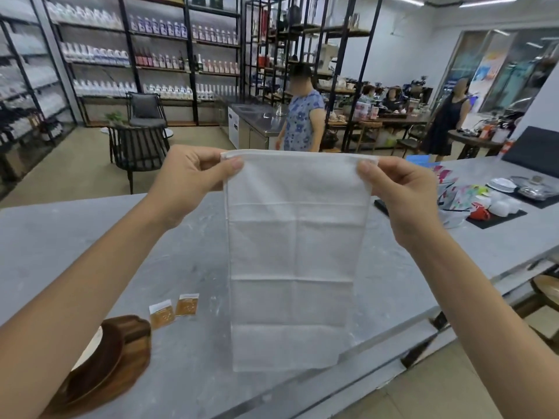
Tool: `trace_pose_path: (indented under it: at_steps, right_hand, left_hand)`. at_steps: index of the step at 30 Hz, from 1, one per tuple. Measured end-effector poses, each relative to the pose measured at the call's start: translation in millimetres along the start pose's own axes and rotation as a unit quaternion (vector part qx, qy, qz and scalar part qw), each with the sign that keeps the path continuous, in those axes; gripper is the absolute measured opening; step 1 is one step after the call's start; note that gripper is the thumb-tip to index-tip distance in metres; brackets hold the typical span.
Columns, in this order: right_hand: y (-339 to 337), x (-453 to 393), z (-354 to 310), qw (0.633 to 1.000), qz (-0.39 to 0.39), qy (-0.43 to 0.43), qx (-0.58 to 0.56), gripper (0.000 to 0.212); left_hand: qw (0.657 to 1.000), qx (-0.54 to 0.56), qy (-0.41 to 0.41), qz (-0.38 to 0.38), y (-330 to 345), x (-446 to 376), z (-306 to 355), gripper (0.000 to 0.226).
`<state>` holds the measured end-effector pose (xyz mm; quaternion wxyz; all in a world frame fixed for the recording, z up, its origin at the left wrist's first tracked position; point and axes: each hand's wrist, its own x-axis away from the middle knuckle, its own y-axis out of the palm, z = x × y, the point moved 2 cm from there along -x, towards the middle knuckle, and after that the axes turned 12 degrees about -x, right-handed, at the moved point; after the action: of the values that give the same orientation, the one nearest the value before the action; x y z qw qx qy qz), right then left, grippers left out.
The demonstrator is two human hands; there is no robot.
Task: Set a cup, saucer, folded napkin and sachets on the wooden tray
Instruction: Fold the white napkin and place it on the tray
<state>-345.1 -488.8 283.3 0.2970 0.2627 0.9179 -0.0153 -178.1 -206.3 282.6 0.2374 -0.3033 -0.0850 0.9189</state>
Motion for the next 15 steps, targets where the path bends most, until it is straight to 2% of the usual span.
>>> trace_pose_path:
  at_steps: [3, 6, 15]
  right_hand:
    - [3, 9, 5, 1.000, 0.008, 0.009, -0.004, 0.029]
    - [5, 14, 7, 1.000, 0.009, 0.015, -0.012, 0.032]
    - [3, 10, 10, 0.998, 0.011, 0.049, 0.043, 0.009]
  left_hand:
    - [1.000, 0.013, -0.005, -0.017, 0, 8, -7, 0.015]
    - [0.999, 0.026, -0.007, -0.027, 1, 13, -13, 0.021]
    - [0.999, 0.025, -0.001, -0.022, -7, 10, -20, 0.018]
